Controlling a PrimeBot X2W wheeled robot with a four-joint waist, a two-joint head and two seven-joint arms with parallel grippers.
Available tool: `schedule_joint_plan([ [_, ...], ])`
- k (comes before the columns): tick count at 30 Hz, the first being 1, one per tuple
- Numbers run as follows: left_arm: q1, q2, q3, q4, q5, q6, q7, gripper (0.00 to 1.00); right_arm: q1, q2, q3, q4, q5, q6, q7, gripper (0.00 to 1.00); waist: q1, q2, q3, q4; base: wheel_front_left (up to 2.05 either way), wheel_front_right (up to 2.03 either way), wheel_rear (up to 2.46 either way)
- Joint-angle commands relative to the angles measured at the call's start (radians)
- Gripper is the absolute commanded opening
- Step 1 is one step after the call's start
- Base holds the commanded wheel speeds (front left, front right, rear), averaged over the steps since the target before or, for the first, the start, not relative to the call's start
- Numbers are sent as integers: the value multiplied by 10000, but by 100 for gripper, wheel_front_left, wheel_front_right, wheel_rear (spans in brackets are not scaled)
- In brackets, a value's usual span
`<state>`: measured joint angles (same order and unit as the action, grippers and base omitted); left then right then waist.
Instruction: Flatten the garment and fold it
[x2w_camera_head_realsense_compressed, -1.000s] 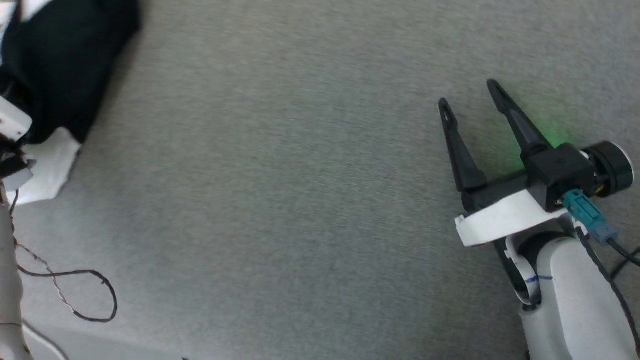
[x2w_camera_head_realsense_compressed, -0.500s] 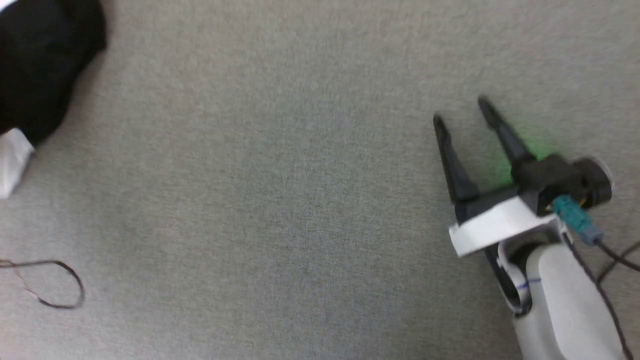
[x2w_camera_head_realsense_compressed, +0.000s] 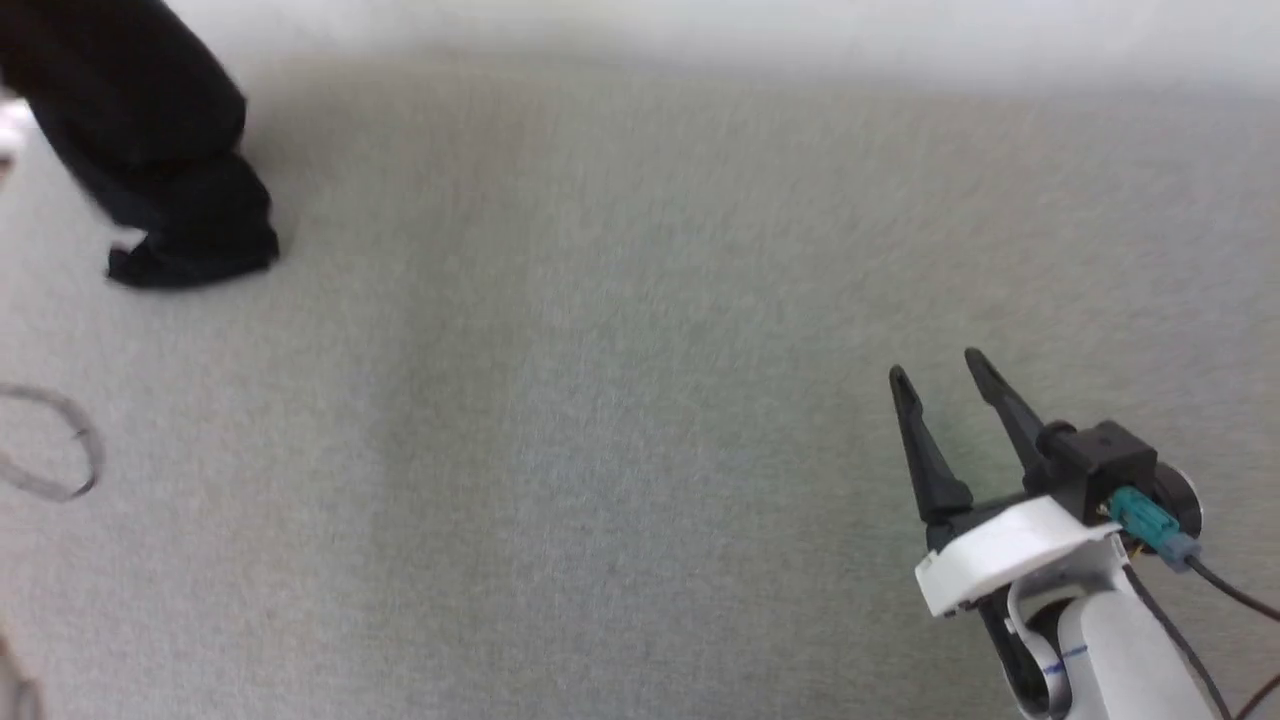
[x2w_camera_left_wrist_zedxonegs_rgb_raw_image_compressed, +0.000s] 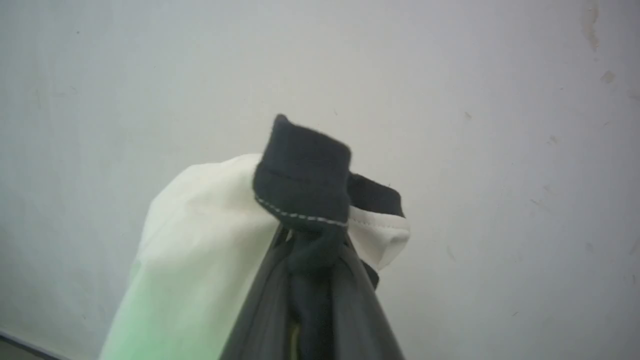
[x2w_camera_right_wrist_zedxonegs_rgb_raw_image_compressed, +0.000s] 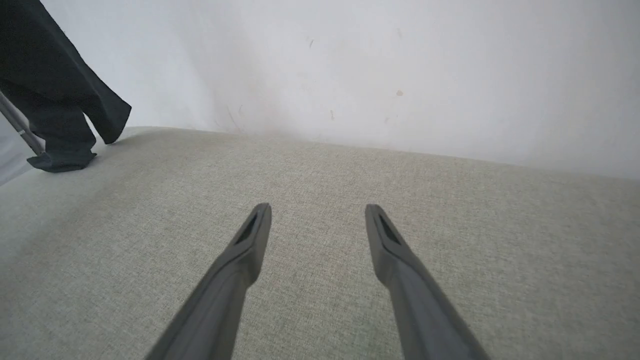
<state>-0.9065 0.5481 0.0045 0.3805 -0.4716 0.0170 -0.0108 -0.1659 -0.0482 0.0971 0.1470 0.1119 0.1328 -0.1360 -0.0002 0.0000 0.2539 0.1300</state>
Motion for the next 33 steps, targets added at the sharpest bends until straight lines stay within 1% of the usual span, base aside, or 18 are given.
schedule_joint_plan([
  [1, -264, -330, -266, -500, 81, -72, 38, 0, 172, -21, -45, 19, 125, -21, -82, 100, 2, 0, -1679, -787, 0, 0, 0],
  [5, -466, -1016, -777, -1407, -59, -79, 318, 0, 355, -21, -103, 31, 209, -21, -85, 100, 2, 0, -2013, -1328, 0, 0, 0],
  [9, -573, -1750, -1277, -1992, -305, -116, 583, 0, 490, -21, -55, -2, 235, -21, -33, 100, 2, 0, -2169, -1881, 0, 0, 0],
  [14, -577, -2541, -1840, -2268, -568, -184, 757, 0, 585, -21, 19, -78, 275, -21, 16, 100, 2, 0, -2189, -2502, 0, 0, 0],
  [18, -276, -3252, -2247, -2320, -891, -227, 787, 0, 624, -21, 58, -124, 270, -21, 42, 100, 2, 0, -2120, -2871, 0, 0, 0],
  [22, 687, -3837, -2827, -2063, -1182, -284, 1031, 0, 631, -20, 102, -142, 299, -21, 43, 100, 2, 0, -2053, -3162, 0, 0, 0],
  [25, 1744, -4115, -3244, -1668, -1365, -259, 1267, 0, 658, -20, 101, -155, 314, -21, 49, 100, 2, 0, -2021, -3305, 0, 0, 0],
  [31, 3834, -4302, -4021, -300, -1413, -5, 1742, 0, 688, -20, 138, -191, 301, -21, 87, 100, 2, 0, -1931, -3459, 0, 0, 0],
  [33, 4420, -4370, -4297, 220, -1481, 43, 2065, 0, 680, -20, 135, -211, 304, -21, 95, 100, 2, 0, -1885, -3459, 0, 0, 0],
])
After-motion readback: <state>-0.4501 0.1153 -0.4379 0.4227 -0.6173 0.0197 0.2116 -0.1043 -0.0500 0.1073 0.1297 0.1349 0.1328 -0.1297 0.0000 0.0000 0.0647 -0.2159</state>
